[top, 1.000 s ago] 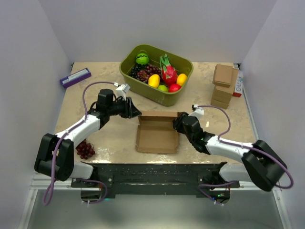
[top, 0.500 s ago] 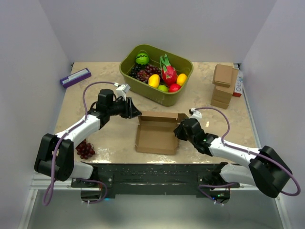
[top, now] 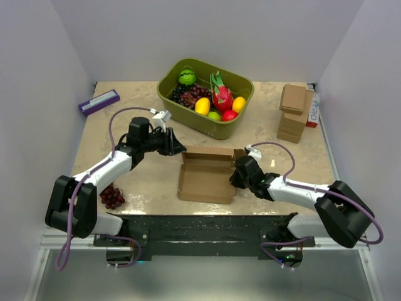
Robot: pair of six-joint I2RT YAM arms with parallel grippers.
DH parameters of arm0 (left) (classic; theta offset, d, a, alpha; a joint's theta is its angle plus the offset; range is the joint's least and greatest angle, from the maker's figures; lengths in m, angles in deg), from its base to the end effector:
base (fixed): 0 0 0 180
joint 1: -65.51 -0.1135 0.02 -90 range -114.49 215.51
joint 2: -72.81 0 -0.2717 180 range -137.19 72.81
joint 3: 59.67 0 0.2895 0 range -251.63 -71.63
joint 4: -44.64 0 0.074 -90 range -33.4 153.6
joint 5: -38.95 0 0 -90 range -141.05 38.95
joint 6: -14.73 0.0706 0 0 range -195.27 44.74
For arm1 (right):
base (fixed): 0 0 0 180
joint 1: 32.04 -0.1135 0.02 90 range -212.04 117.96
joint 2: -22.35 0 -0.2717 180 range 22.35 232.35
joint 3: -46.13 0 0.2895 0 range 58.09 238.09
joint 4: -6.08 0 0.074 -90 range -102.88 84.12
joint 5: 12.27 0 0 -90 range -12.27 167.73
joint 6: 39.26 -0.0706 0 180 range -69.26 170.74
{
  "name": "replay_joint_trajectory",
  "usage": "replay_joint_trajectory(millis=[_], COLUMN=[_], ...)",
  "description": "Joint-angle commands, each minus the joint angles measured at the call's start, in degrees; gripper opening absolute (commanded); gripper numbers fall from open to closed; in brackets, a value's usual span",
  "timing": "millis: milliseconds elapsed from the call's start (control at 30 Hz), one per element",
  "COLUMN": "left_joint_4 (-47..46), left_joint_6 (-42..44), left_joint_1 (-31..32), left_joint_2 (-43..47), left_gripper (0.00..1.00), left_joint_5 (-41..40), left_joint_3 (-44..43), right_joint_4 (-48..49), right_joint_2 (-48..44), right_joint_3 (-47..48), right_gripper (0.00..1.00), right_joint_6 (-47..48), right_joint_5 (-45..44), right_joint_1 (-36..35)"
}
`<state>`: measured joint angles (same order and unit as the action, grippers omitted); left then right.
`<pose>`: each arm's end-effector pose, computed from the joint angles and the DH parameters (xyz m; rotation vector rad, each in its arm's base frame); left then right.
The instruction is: Fold the paper box
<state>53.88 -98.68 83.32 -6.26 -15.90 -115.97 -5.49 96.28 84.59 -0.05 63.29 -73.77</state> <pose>0.3181 -0.1449 0.1984 0.2746 2.1868 -1.0670 0.2189 0.1716 0.1024 0.3098 2.3909 0.4737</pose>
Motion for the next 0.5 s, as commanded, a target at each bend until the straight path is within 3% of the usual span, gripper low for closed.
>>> replay_joint_trajectory(millis=[0, 200, 467], left_joint_4=[0.2, 0.3, 0.4], left_joint_6=[0.7, 0.8, 0.8], left_joint_1=[0.3, 0.3, 0.3], left_joint_2=[0.7, 0.7, 0.7], left_gripper=[0.39, 0.39, 0.39], left_joint_5=[-1.2, -1.5, -1.3], left_joint_3=[0.5, 0.4, 0.5], right_joint_4=[-4.6, -4.3, -4.1], right_joint_2=[3.4, 4.5, -1.3], right_joint_3=[1.0, -2.1, -3.9], right_gripper=[0.0, 0.0, 0.0], right_joint_6=[-2.5, -6.2, -6.5], right_joint_5=[-2.2, -2.2, -1.7], right_joint_1=[-0.3, -0.3, -0.3])
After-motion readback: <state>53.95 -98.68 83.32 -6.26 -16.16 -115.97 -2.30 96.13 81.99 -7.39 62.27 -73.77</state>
